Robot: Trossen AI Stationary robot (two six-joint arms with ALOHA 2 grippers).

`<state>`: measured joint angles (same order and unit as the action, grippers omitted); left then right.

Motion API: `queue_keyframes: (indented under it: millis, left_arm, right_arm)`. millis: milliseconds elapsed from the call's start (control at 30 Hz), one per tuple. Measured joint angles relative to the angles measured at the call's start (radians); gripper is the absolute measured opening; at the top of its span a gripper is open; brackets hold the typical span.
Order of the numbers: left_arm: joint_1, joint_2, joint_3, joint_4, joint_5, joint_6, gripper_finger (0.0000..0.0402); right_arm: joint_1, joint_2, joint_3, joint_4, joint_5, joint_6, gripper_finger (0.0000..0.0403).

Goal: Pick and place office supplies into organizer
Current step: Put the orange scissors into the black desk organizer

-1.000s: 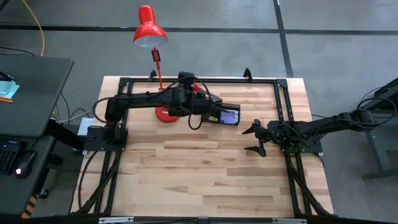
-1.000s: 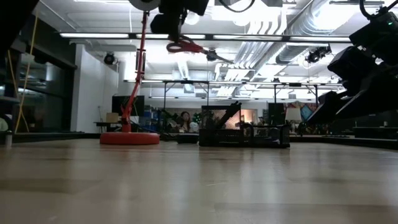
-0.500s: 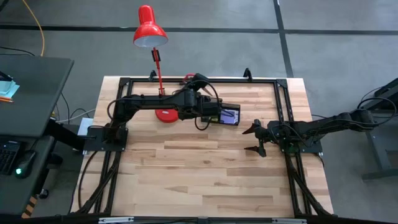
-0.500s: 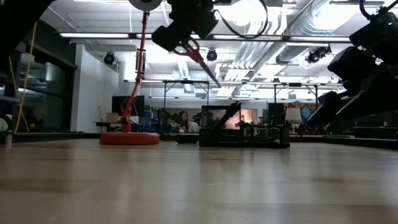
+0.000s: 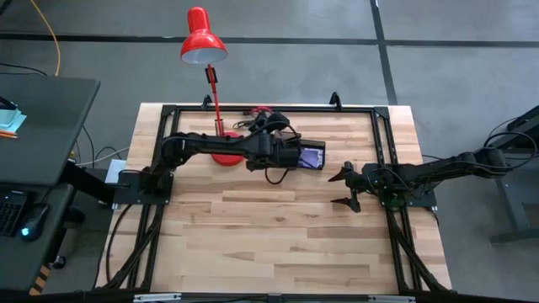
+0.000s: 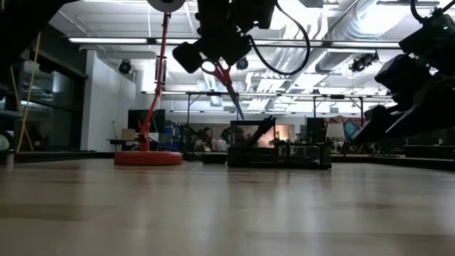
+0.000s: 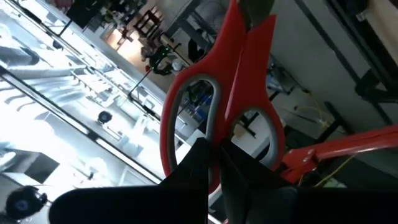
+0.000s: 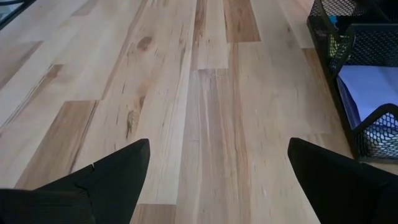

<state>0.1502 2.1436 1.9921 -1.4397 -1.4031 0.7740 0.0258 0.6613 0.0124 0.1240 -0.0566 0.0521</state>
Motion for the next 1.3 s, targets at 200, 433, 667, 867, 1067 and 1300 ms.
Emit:
queue_keyframes:
  millis: [200,433,667,867,1067,1300]
  left_arm:
    - [-0.002,0.0,-0.06,0.065,0.036,-0.009,0.0]
    - [0.0,0.0,-0.142,0.236,0.059,0.044,0.0]
    - [0.0,0.0,-0.249,0.511,0.086,0.333,0.0]
    - [0.0,0.0,-0.325,0.758,0.106,0.569,0.0001]
    - [0.0,-0.001,-0.351,0.868,0.162,0.643,0.0001]
    - [0.001,-0.003,-0.351,0.872,0.185,0.631,0.0001]
  right_arm:
    - [0.0,0.0,0.0,-0.001,0.0,0.0,0.0378]
    - [0.0,0.0,0.0,-0.003,0.0,0.0,0.0378]
    - [0.0,0.0,0.0,-0.003,0.0,0.0,0.0378]
    - [0.0,0.0,0.0,-0.004,0.0,0.0,0.0378]
    - [0.0,0.0,0.0,-0.004,0.0,0.0,0.0378]
    - [0.0,0.0,0.0,-0.004,0.0,0.0,0.0378]
